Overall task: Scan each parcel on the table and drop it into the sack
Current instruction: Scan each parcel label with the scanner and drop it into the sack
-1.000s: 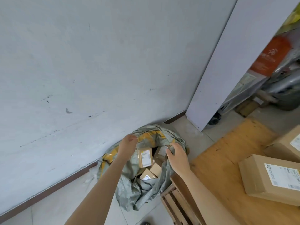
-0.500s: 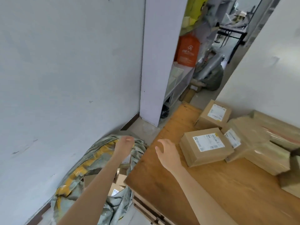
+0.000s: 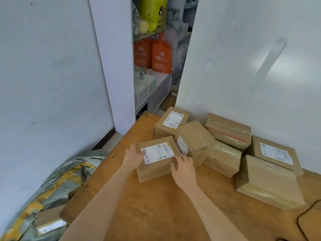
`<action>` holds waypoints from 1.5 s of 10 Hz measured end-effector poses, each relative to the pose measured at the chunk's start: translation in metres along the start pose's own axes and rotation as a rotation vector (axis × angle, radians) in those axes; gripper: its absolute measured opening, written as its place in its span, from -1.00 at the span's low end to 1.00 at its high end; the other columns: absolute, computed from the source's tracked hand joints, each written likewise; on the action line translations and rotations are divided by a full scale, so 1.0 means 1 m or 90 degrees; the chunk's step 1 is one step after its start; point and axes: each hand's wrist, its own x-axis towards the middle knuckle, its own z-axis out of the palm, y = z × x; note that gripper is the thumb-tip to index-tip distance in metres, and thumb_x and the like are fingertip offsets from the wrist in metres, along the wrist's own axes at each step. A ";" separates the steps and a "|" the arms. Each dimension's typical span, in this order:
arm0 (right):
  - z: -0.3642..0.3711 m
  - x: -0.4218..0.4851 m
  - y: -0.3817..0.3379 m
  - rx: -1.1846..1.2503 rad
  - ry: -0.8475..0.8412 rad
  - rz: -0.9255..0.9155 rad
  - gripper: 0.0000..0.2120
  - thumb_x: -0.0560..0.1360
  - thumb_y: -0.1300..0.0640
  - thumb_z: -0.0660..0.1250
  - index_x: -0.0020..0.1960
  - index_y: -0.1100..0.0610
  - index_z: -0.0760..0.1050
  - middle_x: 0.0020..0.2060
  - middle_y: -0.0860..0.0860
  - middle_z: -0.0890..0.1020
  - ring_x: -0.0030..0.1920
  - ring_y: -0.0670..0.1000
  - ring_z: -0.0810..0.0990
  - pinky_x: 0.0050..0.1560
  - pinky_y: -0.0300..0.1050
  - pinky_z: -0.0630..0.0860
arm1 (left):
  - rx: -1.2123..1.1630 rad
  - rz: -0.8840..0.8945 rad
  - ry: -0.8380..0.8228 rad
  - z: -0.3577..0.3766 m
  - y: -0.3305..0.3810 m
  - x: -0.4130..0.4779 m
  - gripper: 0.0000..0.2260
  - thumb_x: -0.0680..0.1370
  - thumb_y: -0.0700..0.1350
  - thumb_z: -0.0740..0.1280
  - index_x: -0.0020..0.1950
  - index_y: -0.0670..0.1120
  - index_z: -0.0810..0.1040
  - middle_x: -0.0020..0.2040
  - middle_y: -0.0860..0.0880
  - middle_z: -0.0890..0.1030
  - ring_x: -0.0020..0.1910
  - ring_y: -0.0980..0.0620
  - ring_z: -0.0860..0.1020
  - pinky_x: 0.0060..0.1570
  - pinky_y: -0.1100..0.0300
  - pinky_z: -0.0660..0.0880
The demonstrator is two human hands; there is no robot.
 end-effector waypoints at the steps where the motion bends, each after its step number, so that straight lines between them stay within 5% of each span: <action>1: 0.002 0.002 0.017 0.012 -0.027 -0.012 -0.59 0.60 -0.04 0.14 0.42 0.00 0.34 0.43 -0.06 0.35 0.44 0.02 0.22 0.31 0.08 0.39 | 0.112 -0.005 -0.004 0.008 0.000 0.011 -0.28 0.53 -0.02 0.34 0.58 -0.06 0.03 0.58 -0.16 -0.01 0.51 -0.25 0.14 0.44 -0.13 0.19; 2: 0.006 0.001 0.023 0.042 -0.051 -0.026 -0.53 0.61 -0.08 0.11 0.50 -0.01 0.24 0.51 -0.05 0.23 0.48 0.04 0.21 0.39 0.08 0.32 | 0.180 0.015 0.002 0.005 -0.003 0.012 -0.21 0.48 0.04 0.41 0.57 -0.05 0.05 0.58 -0.11 0.06 0.53 -0.21 0.12 0.47 -0.17 0.14; 3: 0.009 -0.003 0.026 0.028 -0.081 -0.036 -0.49 0.62 -0.10 0.08 0.54 -0.03 0.12 0.56 -0.05 0.09 0.50 0.07 0.17 0.39 0.07 0.34 | 0.238 -0.008 0.047 0.000 -0.007 0.003 -0.20 0.38 0.19 0.47 0.49 -0.05 0.22 0.47 -0.11 0.29 0.44 -0.20 0.27 0.37 -0.22 0.30; 5: 0.015 -0.025 0.016 0.049 -0.074 0.008 -0.48 0.63 0.09 0.11 0.54 -0.07 0.05 0.58 -0.01 -0.05 0.18 0.12 0.56 0.03 -0.01 0.58 | 0.341 -0.079 -0.093 -0.005 -0.004 -0.033 -0.22 0.37 0.35 0.39 0.42 -0.09 0.34 0.31 -0.12 0.46 0.21 -0.12 0.50 0.20 0.00 0.49; 6: 0.019 -0.042 0.013 0.148 -0.064 0.043 -0.41 0.60 0.22 0.11 0.55 -0.08 0.02 0.40 0.09 0.39 -0.01 0.11 0.59 -0.05 -0.01 0.57 | 0.364 -0.089 -0.162 0.000 -0.001 -0.050 -0.36 0.42 0.29 0.38 0.29 -0.16 0.49 0.20 -0.13 0.59 0.15 -0.11 0.57 0.17 0.01 0.53; 7: 0.026 -0.055 0.016 0.237 -0.037 0.061 -0.39 0.58 0.34 0.10 0.54 -0.07 0.13 -0.12 0.09 0.61 -0.25 0.04 0.52 -0.23 -0.11 0.50 | 0.304 -0.114 -0.243 0.006 -0.003 -0.061 -0.44 0.47 0.19 0.41 0.26 -0.21 0.52 0.21 -0.18 0.61 0.19 -0.15 0.58 0.17 -0.04 0.55; 9: 0.015 -0.092 0.026 0.445 0.008 0.136 -0.56 0.63 0.04 0.16 0.50 -0.02 0.27 0.09 -0.06 0.61 -0.01 -0.01 0.62 -0.04 -0.28 0.50 | 0.160 -0.194 -0.360 0.022 -0.021 -0.094 -0.47 0.46 0.22 0.40 0.17 -0.20 0.56 0.22 -0.13 0.59 0.26 -0.13 0.53 0.23 -0.12 0.51; 10: 0.011 -0.111 0.041 0.454 0.040 0.171 -0.48 0.59 0.06 0.26 0.52 -0.03 0.22 0.18 -0.17 0.50 -0.13 -0.40 0.50 -0.20 -0.57 0.40 | 0.003 -0.193 -0.391 0.038 -0.030 -0.114 -0.57 0.45 0.17 0.43 0.10 -0.15 0.56 0.15 -0.09 0.60 0.28 -0.05 0.48 0.29 -0.15 0.43; 11: 0.001 -0.140 0.057 0.486 0.101 0.221 -0.44 0.55 0.03 0.32 0.50 -0.10 0.22 0.22 -0.28 0.42 0.01 -0.48 0.45 -0.13 -0.56 0.42 | -0.194 -0.212 -0.430 0.058 -0.036 -0.127 -0.50 0.43 0.06 0.49 0.25 -0.17 0.49 0.21 -0.09 0.60 0.21 -0.09 0.56 0.30 -0.21 0.41; 12: -0.010 -0.171 0.076 0.516 0.163 0.262 -0.43 0.53 0.04 0.35 0.49 -0.07 0.27 0.25 -0.29 0.45 0.09 -0.38 0.47 -0.08 -0.55 0.44 | -0.266 -0.217 -0.491 0.083 -0.032 -0.140 -0.48 0.34 0.03 0.55 0.16 -0.14 0.42 0.18 -0.07 0.63 0.13 -0.12 0.61 0.17 -0.25 0.51; 13: -0.023 -0.199 0.100 0.520 0.224 0.278 -0.47 0.51 0.07 0.39 0.44 -0.03 0.35 0.19 -0.32 0.50 0.08 -0.44 0.49 -0.07 -0.57 0.43 | -0.248 -0.221 -0.525 0.113 -0.020 -0.154 -0.37 0.33 -0.03 0.58 0.29 -0.03 0.35 0.22 -0.08 0.59 0.15 -0.13 0.60 0.05 -0.20 0.58; 14: -0.034 -0.219 0.122 0.536 0.236 0.277 -0.49 0.50 0.10 0.40 0.42 -0.01 0.37 0.17 -0.30 0.55 0.11 -0.40 0.52 -0.01 -0.45 0.51 | -0.129 -0.194 -0.606 0.138 -0.005 -0.167 -0.33 0.30 -0.04 0.61 0.35 -0.03 0.45 0.24 -0.03 0.61 0.23 -0.06 0.54 0.21 -0.18 0.51; 15: -0.043 -0.233 0.144 0.553 0.247 0.279 -0.49 0.51 0.12 0.40 0.43 0.00 0.36 0.17 -0.32 0.53 0.15 -0.37 0.52 0.04 -0.43 0.51 | -0.084 -0.177 -0.627 0.159 0.008 -0.175 -0.21 0.28 -0.12 0.61 0.44 0.03 0.33 0.33 0.01 0.52 0.33 -0.04 0.43 0.32 -0.18 0.38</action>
